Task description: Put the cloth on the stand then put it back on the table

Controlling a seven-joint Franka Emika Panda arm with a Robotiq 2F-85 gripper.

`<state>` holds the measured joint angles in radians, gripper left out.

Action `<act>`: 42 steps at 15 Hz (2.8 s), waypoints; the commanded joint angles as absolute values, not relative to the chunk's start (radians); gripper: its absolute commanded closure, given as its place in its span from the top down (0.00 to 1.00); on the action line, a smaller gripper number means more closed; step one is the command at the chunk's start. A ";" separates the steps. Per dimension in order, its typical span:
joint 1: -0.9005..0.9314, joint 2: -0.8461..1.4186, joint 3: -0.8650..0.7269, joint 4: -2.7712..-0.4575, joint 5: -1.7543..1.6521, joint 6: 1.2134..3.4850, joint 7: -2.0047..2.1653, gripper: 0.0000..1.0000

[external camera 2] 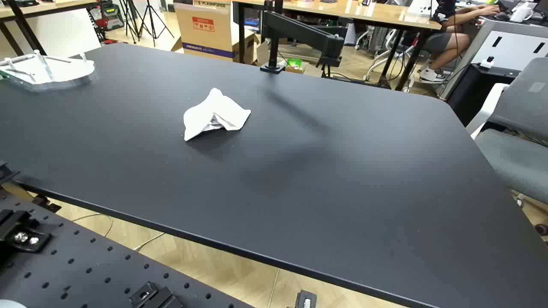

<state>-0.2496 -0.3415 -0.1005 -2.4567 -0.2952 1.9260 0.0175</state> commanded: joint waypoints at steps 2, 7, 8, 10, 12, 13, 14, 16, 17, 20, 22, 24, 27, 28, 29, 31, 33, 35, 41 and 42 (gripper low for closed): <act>-0.229 -0.342 -0.119 -2.454 -0.301 1.923 0.023 1.00; -0.229 -0.342 -0.119 -2.454 -0.301 1.924 0.023 1.00; -0.229 -0.342 -0.119 -2.454 -0.301 1.924 0.023 1.00; -0.225 -0.336 -0.114 -2.450 -0.300 1.930 0.029 1.00; -0.212 -0.317 -0.092 -2.448 -0.316 1.949 0.070 1.00; -0.201 -0.305 -0.081 -2.450 -0.318 1.968 0.086 1.00; -0.189 -0.292 -0.069 -2.449 -0.319 1.983 0.100 1.00; -0.156 -0.255 -0.038 -2.451 -0.317 2.016 0.127 1.00; -0.136 -0.233 -0.019 -2.455 -0.319 2.041 0.140 1.00; -0.084 -0.174 0.029 -2.468 -0.335 2.183 0.193 1.00; -0.058 -0.144 0.055 -2.493 -0.332 2.358 0.300 1.00; -0.038 -0.105 0.076 -2.515 -0.309 2.476 0.402 1.00; -0.021 -0.060 0.090 -2.545 -0.346 2.566 0.486 1.00; -0.013 -0.072 0.078 -2.531 -0.310 2.533 0.414 1.00; -0.008 -0.058 0.079 -2.538 -0.317 2.550 0.433 1.00; -0.014 -0.050 0.074 -2.540 -0.344 2.558 0.450 1.00; -0.016 -0.018 0.071 -2.530 -0.360 2.563 0.460 1.00; -0.009 0.020 0.068 -2.526 -0.372 2.585 0.455 1.00; 0.039 0.146 0.055 -2.500 -0.382 2.654 0.414 1.00; 0.049 0.164 0.051 -2.492 -0.377 2.658 0.405 1.00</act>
